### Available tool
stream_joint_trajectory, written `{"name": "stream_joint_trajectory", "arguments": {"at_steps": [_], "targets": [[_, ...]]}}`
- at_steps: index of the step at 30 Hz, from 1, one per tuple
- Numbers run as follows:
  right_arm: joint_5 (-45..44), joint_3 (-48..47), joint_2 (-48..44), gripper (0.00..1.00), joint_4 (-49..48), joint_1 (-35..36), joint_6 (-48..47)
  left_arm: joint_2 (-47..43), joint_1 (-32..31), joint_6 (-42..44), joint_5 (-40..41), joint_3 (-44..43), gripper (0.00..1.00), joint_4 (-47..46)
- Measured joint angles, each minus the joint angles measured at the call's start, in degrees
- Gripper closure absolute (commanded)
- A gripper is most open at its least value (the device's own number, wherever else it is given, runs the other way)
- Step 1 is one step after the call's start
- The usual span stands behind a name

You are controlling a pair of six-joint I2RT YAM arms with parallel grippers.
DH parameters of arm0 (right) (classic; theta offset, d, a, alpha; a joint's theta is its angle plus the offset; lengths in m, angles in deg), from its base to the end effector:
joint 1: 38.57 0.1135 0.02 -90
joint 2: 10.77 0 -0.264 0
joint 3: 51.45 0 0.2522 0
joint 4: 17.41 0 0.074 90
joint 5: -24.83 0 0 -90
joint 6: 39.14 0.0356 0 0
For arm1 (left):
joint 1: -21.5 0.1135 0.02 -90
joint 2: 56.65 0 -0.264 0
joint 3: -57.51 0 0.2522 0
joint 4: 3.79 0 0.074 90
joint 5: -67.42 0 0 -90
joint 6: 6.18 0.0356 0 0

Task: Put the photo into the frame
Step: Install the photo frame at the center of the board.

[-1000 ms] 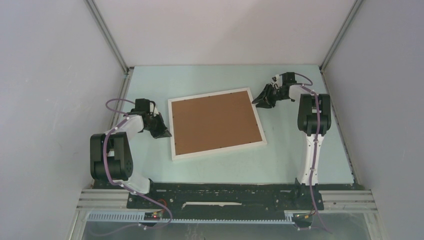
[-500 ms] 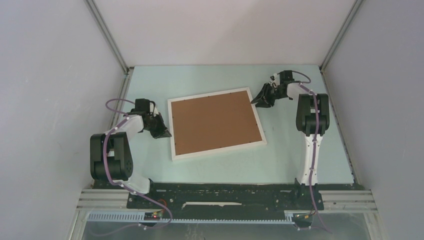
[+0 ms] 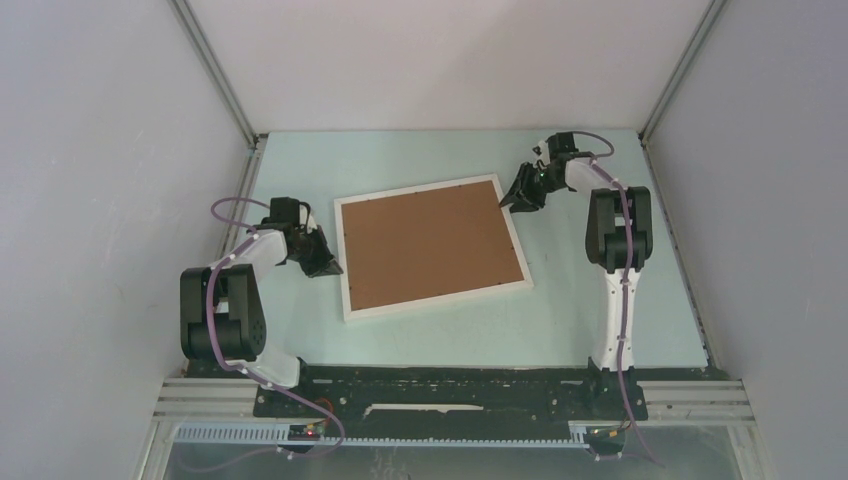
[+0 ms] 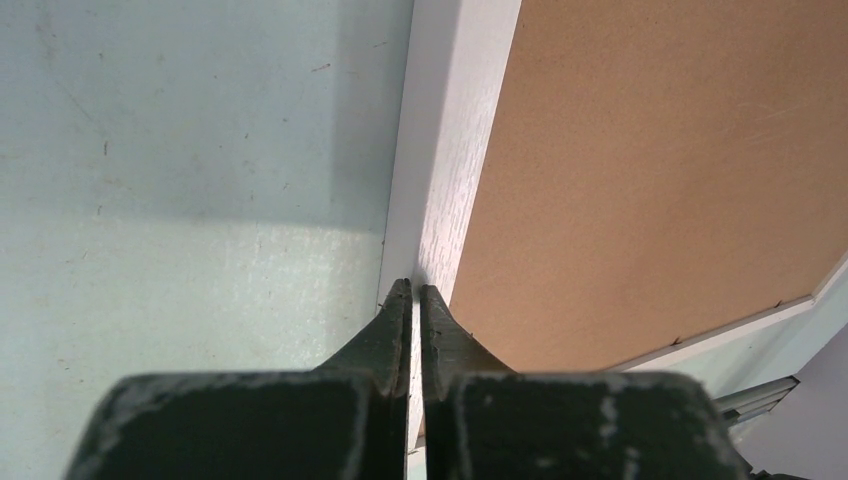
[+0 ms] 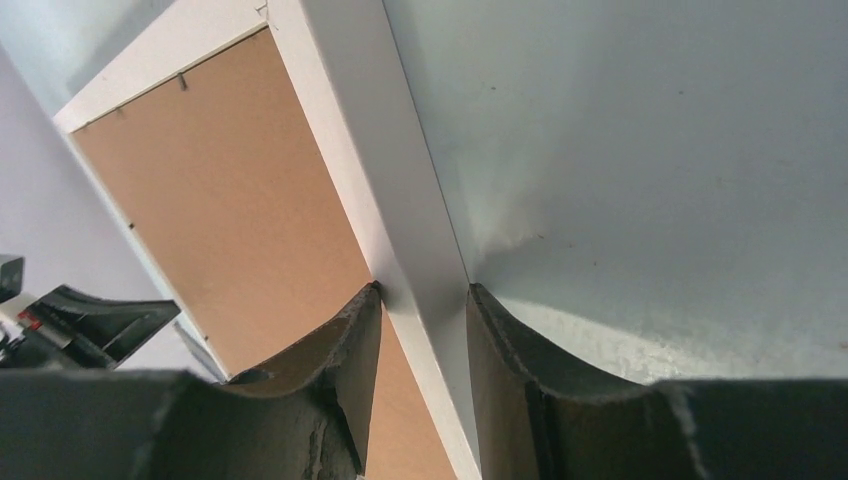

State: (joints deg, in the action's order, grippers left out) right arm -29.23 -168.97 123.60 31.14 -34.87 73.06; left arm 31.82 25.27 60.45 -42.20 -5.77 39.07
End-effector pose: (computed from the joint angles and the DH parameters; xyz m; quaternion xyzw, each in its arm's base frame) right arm 0.4864 0.0524 0.1356 0.0845 0.9279 0.3392 0.1299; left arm 0.2815 0.0066 0.1703 -0.1954 0.9480 -0.1968 0.1564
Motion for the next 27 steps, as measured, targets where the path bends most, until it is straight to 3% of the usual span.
{"name": "stream_joint_trajectory", "arguments": {"at_steps": [15,21,27], "targets": [[-18.12,-12.94,2.69,0.6,13.92,6.36,-0.24,-0.31,0.0,0.35,0.55,0.0,1.0,0.59],[-21.18,-13.44,2.69,0.66,14.58,7.39,-0.22,-0.31,0.0,0.48,0.5,0.0,1.0,0.59],[-23.02,-20.11,5.92,0.67,20.52,8.0,-0.17,-0.35,0.0,0.5,0.5,0.0,1.0,0.59]]}}
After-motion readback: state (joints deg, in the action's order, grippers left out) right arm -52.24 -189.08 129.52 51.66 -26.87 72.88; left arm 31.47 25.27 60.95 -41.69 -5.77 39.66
